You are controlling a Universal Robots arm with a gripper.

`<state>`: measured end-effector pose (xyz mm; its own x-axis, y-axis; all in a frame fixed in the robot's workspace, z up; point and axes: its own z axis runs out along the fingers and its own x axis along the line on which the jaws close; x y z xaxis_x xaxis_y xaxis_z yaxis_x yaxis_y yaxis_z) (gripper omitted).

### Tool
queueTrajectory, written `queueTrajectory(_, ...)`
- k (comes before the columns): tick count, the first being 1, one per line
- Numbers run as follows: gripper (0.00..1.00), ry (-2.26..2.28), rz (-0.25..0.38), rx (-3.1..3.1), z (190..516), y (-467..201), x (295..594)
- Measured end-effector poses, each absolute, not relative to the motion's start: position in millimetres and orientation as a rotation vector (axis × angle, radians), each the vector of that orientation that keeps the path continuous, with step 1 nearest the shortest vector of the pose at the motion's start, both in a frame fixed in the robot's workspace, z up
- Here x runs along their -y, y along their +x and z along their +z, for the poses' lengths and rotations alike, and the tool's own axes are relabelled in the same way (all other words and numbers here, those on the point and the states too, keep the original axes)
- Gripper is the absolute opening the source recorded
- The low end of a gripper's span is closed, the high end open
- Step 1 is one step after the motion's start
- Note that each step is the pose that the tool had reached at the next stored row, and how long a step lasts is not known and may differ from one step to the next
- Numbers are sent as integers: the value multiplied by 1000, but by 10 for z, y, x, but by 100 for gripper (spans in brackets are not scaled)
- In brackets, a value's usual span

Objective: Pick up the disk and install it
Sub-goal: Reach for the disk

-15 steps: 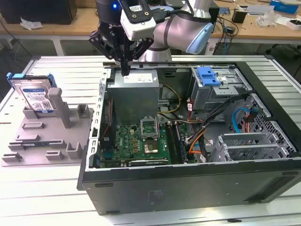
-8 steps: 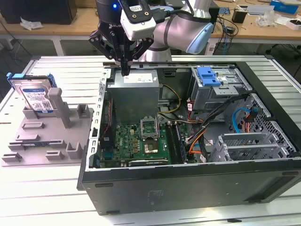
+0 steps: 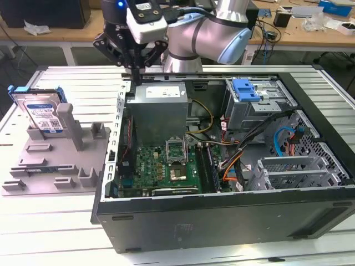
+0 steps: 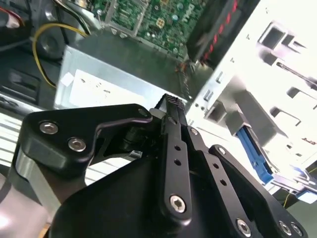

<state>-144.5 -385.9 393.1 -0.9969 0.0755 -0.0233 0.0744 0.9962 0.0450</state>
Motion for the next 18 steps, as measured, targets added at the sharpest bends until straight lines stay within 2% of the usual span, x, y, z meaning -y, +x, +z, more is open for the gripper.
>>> queueTrajectory(10, 11, 117, 69, -3114, 3923, -1889, 3704)
queueTrajectory(18, 11, 117, 69, -3114, 3908, -2490, 3616)
